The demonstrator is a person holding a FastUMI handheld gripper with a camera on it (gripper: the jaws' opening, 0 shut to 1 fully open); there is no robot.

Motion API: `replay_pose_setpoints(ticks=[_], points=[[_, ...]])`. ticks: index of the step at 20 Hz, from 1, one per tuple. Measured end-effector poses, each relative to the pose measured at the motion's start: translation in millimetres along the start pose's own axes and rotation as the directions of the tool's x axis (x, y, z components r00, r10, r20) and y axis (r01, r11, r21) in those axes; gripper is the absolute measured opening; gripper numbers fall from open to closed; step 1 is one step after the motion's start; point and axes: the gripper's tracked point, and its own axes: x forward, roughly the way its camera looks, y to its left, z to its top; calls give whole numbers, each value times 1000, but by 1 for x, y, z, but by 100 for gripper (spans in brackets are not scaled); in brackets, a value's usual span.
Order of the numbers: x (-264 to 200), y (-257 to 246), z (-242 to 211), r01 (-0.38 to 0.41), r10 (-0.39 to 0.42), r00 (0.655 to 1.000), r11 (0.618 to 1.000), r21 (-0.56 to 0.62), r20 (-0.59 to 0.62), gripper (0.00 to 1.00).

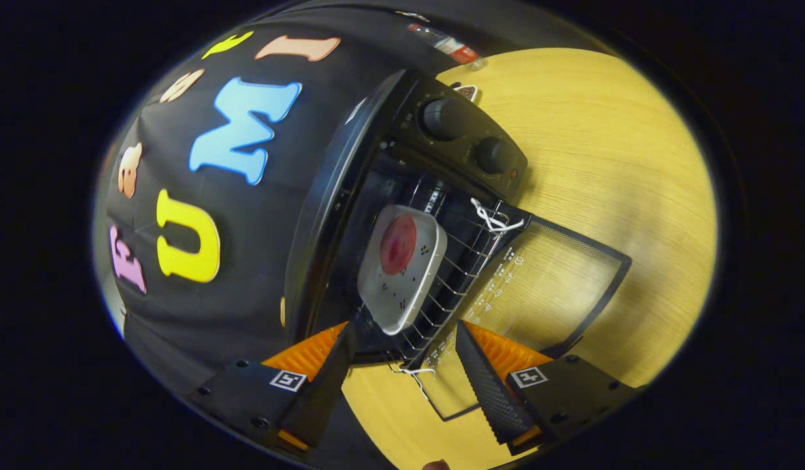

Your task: Open the toaster oven, put the food inside, and close the toaster oven door.

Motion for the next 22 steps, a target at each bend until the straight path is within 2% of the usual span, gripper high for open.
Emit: replay_pose_setpoints(ticks=[3,8,13,18,22], points=[[-21,-11,-14,5,-9,1000,985,-174,-23,97],[-42,-42,-30,48,-66,997,905,-423,-28,98],[-47,-81,-42,113,-172,984,788,-606,-40,98],[-40,-110,-60,131,-269,962,628,-767,-56,98],[-26,-127,-70,152,-344,937,572,-806,-67,98]])
